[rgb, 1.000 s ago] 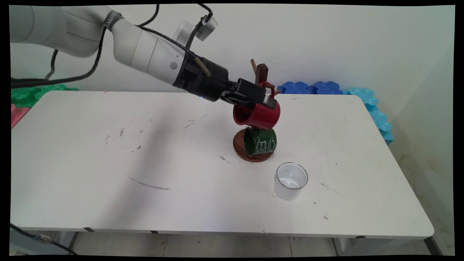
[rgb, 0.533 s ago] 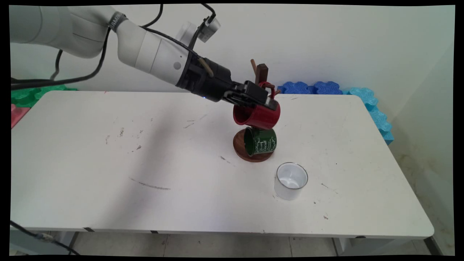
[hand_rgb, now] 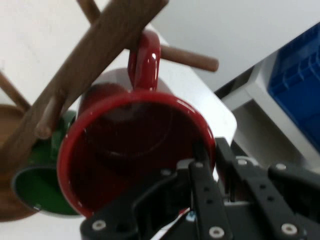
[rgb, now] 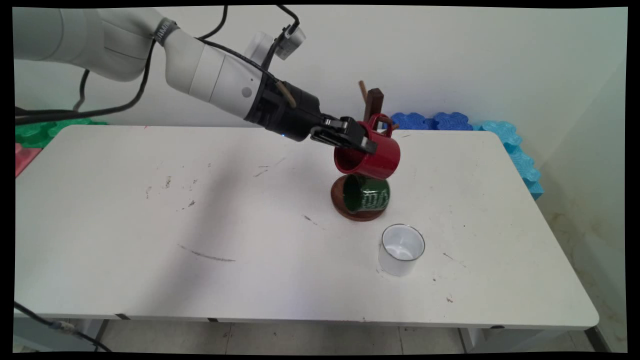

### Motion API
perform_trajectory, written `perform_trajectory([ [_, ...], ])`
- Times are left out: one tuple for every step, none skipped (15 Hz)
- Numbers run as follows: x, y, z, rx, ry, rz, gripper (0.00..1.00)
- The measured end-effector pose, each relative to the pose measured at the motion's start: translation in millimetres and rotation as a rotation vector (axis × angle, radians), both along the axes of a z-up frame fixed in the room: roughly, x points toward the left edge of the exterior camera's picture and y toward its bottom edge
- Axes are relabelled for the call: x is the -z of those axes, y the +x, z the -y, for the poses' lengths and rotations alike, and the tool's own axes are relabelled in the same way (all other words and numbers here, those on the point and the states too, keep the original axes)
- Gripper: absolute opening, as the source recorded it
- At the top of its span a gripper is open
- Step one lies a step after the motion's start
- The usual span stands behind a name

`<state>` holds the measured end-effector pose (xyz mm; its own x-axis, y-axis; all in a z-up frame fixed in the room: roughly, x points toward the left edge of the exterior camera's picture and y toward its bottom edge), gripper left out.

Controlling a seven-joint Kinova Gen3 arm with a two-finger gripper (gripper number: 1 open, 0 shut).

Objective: Place the picked object on the table

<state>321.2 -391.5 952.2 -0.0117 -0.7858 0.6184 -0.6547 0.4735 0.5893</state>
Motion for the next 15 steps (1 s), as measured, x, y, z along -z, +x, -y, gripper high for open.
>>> perform_trajectory([
  [0.2, -0.2, 0.8, 0.001, -0.002, 0.002, 0.0],
  [0.5, -0.4, 1.3, 0.002, -0.004, 0.004, 0.0],
  [0.6, -0.3, 1.7, 0.002, -0.006, 0.005, 0.0],
  [0.7, -0.4, 2.0, 0.002, -0.007, 0.006, 0.0],
  [0.8, -0.4, 2.3, 0.002, -0.008, 0.007, 0.0],
  [0.9, -0.4, 2.4, 0.003, -0.009, 0.007, 0.0],
  [0.8, -0.5, 2.5, 0.003, -0.011, 0.009, 0.0],
  [0.7, -0.6, 2.6, 0.004, -0.012, 0.01, 0.0],
  [0.5, -0.7, 2.7, 0.006, -0.014, 0.012, 0.0],
  [0.3, -0.8, 2.7, 0.007, -0.016, 0.013, 0.0],
  [0.1, -0.9, 2.7, 0.009, -0.018, 0.014, 0.0],
  [-0.1, -0.9, 2.7, 0.011, -0.02, 0.014, 0.0],
  [-0.6, -0.9, 2.8, 0.014, -0.022, 0.015, 0.0],
  [-1.1, -1.1, 2.9, 0.017, -0.025, 0.016, 0.0],
  [-1.9, -1.2, 3.2, 0.02, -0.029, 0.016, 0.0],
])
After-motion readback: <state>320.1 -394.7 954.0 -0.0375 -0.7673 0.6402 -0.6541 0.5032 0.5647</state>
